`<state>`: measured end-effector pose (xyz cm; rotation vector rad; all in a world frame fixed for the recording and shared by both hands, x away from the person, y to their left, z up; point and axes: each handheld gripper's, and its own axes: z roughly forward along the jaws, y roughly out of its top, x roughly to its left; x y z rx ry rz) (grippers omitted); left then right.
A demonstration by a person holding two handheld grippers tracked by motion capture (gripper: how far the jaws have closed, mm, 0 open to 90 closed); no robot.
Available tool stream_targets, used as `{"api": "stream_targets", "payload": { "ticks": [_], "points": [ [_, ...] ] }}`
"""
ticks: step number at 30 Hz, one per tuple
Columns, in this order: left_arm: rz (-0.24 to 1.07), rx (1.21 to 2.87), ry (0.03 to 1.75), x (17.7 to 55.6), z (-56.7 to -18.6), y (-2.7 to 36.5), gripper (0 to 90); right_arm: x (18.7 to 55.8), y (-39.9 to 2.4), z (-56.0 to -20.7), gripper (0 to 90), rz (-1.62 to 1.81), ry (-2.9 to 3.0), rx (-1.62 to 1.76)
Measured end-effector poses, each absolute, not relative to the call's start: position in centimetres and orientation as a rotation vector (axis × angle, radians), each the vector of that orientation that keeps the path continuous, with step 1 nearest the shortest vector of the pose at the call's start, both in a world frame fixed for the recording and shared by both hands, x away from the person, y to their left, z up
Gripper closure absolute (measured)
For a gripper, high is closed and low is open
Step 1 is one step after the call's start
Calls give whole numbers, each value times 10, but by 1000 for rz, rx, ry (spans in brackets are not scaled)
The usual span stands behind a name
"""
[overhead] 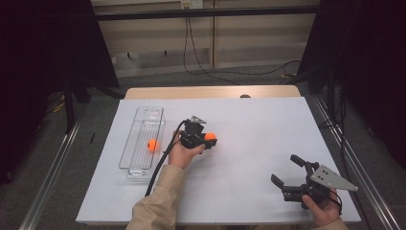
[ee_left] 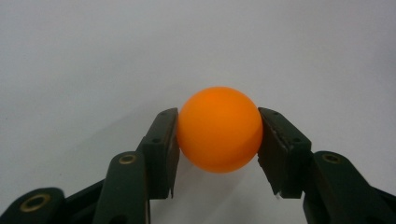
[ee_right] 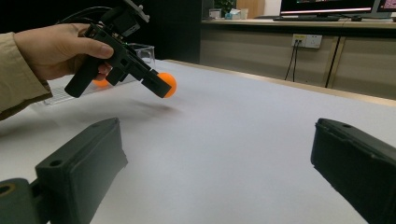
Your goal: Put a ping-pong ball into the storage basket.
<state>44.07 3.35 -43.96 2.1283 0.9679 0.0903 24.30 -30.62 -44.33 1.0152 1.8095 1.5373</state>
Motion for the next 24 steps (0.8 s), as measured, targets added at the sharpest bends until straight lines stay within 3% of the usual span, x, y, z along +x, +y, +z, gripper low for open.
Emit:
{"api": "stream_targets", "payload": {
  "ticks": [24],
  "points": [
    [62,2125,959,433,-423,44,509,243,-306,-443,18,1540,1809,1015]
  ]
}}
